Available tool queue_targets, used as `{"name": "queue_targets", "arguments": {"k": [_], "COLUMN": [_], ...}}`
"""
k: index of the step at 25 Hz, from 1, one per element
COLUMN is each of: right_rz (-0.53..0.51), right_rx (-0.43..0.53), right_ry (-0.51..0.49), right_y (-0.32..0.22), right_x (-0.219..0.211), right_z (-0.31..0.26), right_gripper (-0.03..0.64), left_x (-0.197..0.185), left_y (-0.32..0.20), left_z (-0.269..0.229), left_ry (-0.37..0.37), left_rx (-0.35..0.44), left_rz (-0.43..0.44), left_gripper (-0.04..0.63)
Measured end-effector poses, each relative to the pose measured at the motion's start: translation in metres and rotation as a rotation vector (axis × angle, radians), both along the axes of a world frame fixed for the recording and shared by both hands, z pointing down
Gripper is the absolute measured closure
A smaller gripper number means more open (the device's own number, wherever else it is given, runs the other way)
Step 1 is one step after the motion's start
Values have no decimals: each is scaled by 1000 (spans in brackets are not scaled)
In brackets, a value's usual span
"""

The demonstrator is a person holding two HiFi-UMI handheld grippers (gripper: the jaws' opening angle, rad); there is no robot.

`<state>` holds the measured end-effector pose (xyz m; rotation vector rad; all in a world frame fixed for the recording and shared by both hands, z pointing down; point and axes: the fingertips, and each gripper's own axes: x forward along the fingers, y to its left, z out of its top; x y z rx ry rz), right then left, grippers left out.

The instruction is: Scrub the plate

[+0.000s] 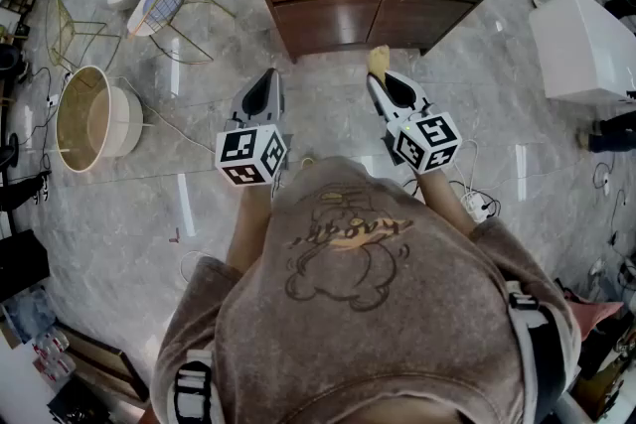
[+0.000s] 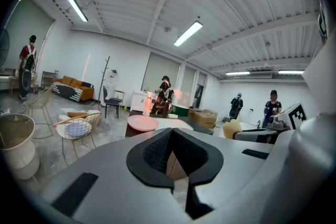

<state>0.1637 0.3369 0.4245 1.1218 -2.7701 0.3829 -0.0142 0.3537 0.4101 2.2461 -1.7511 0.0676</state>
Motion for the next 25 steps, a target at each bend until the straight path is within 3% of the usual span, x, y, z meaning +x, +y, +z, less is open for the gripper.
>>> {"name": "queue_targets", "arguments": {"k": [14,25], "right_rz": [51,80], "right_rx": [4,-9], "right_ry": [-28,-59], "right_y": [-14,-53], "right_x": [-61,-67], "right_z": [8,19], "right_gripper": [557,558], "left_x": [-65,-69], "left_y": [-19,-56], "left_z": [8,23], "left_ry": [14,23], "left_rx": [22,6], "left_rz": [51,66], "left_gripper": [578,577]}}
